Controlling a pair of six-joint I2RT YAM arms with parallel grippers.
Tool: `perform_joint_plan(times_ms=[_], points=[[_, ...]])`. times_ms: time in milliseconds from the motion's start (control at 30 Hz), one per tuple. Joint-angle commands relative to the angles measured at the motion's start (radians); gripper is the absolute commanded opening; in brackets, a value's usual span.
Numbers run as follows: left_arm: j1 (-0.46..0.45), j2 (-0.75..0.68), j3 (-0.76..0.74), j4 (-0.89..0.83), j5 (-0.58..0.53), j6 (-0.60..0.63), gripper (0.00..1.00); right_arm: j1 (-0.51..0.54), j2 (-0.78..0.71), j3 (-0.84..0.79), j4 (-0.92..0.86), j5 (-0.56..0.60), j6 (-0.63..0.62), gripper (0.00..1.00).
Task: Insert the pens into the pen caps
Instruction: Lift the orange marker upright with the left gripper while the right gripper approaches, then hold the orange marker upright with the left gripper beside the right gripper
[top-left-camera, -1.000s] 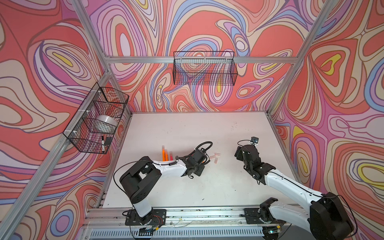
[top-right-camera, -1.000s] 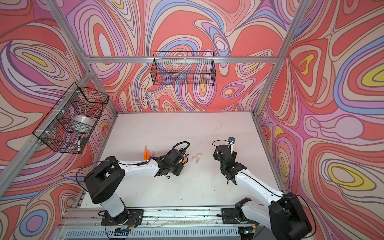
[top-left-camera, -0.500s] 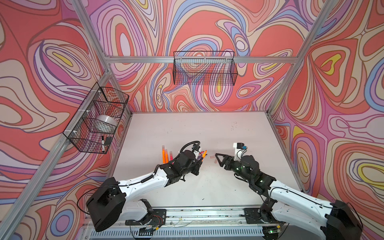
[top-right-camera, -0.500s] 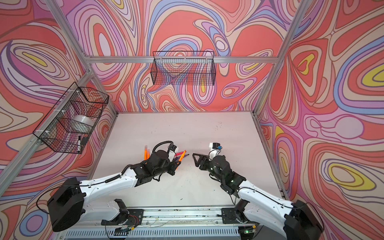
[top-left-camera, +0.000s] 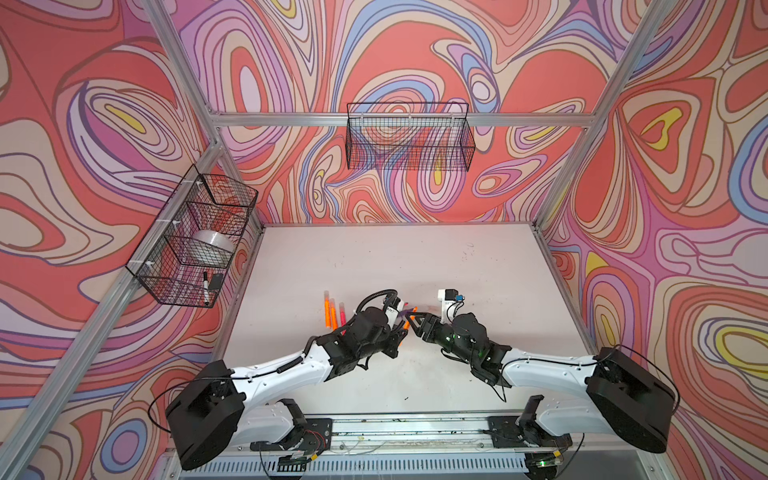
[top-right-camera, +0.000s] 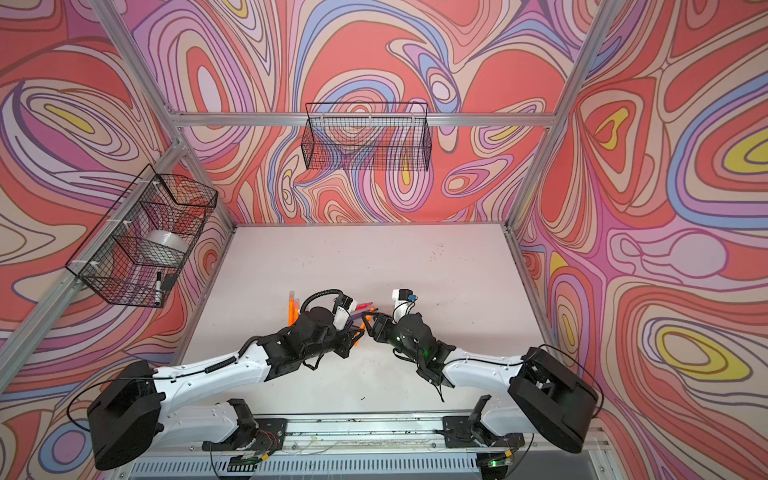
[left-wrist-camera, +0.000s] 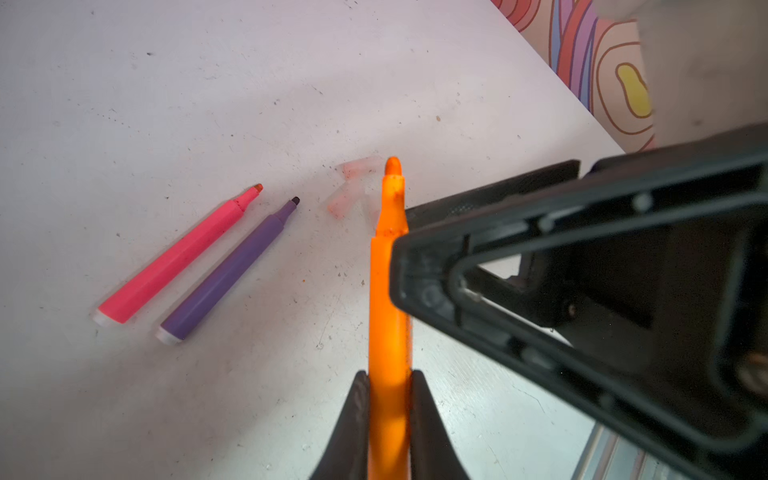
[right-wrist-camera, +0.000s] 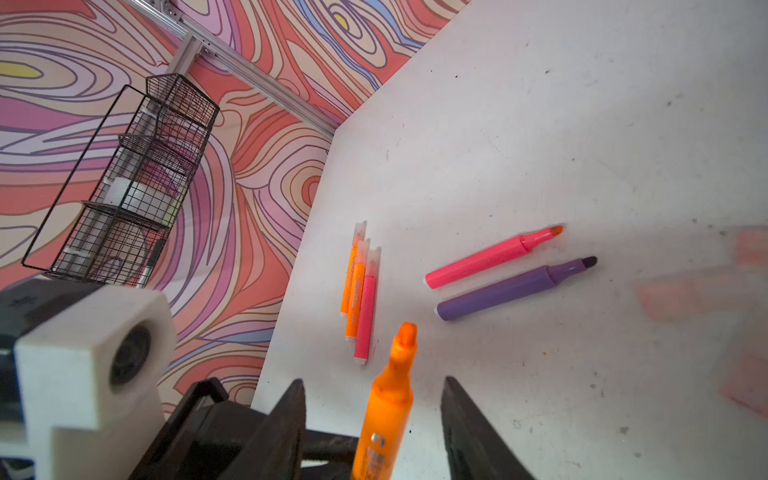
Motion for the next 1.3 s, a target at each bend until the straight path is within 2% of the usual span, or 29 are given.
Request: perform_joint_plan(times_ms=[0, 233, 300, 467, 567, 667, 767, 967, 1133, 1267], points=[[-0.001, -0.027, -0.002, 0.028, 0.015, -0.006, 0.0, 0.009, 0.019, 0.028, 0.054, 0.004, 0.023, 0.52], [-0.001, -0.033, -0.002, 0.023, 0.0, -0.006, 0.0, 0.033, 0.061, 0.06, 0.059, -0.006, 0.033, 0.48], [-0.002, -0.035, 0.001, 0.02, 0.001, -0.005, 0.0, 0.039, 0.071, 0.069, 0.057, -0.007, 0.033, 0.45], [-0.001, -0.043, 0.006, 0.009, 0.004, -0.003, 0.0, 0.04, 0.065, 0.078, 0.03, 0.01, 0.031, 0.16], [-0.001, -0.053, -0.003, 0.01, 0.001, -0.001, 0.0, 0.041, 0.063, 0.082, 0.018, 0.014, 0.024, 0.07], [-0.001, -0.063, -0.012, 0.016, -0.005, 0.002, 0.1, 0.044, 0.063, 0.082, 0.022, 0.011, 0.024, 0.01], [-0.001, -0.07, -0.02, 0.022, -0.011, 0.003, 0.22, 0.05, 0.063, 0.088, 0.023, 0.006, 0.023, 0.0], [-0.002, -0.065, -0.024, 0.033, 0.0, 0.009, 0.35, 0.068, 0.07, 0.108, 0.017, 0.004, 0.015, 0.0], [-0.001, -0.048, -0.019, 0.039, 0.002, 0.012, 0.36, 0.085, 0.086, 0.121, 0.022, 0.007, 0.013, 0.0], [-0.002, -0.046, -0.016, 0.038, -0.002, 0.01, 0.3, 0.088, 0.095, 0.126, 0.022, 0.008, 0.013, 0.0]])
